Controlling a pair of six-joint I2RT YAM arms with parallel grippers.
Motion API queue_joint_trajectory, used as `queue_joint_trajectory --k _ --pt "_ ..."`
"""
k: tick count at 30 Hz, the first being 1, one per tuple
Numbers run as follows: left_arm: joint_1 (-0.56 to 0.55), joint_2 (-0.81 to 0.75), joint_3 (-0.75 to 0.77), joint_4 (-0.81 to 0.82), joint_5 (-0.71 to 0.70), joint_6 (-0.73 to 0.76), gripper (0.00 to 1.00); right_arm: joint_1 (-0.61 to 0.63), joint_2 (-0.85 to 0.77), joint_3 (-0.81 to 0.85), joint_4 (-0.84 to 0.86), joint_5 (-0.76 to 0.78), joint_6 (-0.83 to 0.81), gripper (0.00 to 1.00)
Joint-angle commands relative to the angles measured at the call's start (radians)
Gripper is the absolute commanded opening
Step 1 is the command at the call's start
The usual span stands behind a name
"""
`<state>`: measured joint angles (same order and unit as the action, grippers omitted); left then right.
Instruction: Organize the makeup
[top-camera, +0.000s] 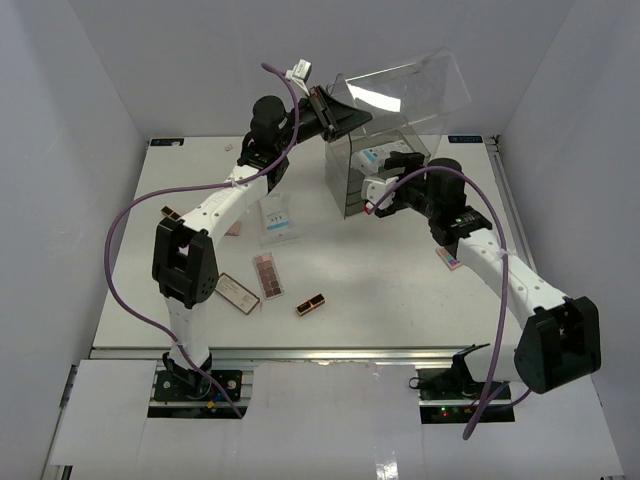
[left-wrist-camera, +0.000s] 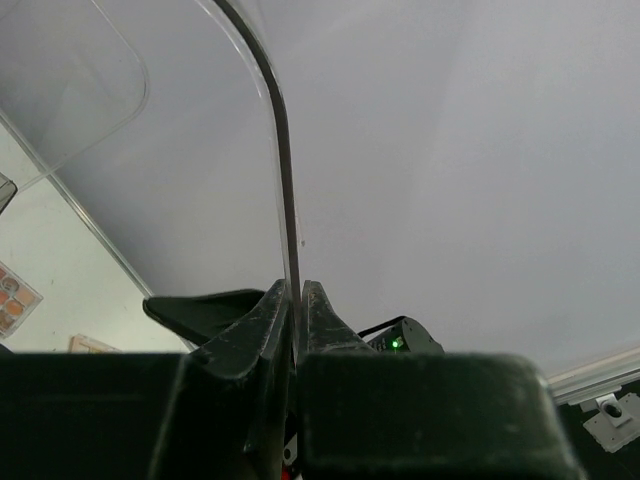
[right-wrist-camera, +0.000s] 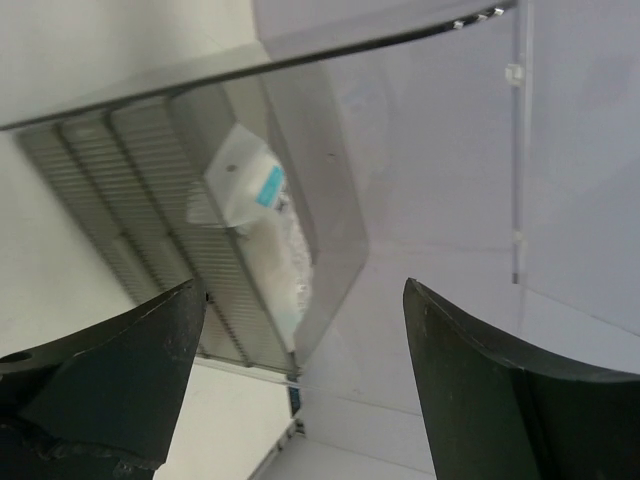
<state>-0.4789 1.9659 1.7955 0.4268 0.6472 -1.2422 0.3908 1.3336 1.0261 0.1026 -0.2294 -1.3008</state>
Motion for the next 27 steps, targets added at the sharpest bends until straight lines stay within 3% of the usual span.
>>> queue_joint_trajectory --k 1,15,23,27 --pt "0.019 -0.047 0.002 0.045 -0.030 -0.002 0.13 -0.003 -0.091 -0.046 -0.216 -0.090 0.028 0.83" --pt "0.022 -0.090 -0.046 0.017 -0.037 0.026 0.13 -0.020 -0.182 -0.026 -0.167 0.130 -0.060 0.78" --pt "0.043 -0.110 -0.062 0.004 -0.037 0.038 0.13 -0.028 -0.191 0.021 -0.127 0.146 -0.102 0.81" --pt "0.043 -0.115 -0.077 0.012 -0.034 0.032 0.14 -0.043 -0.168 0.024 -0.019 0.159 -0.115 0.83"
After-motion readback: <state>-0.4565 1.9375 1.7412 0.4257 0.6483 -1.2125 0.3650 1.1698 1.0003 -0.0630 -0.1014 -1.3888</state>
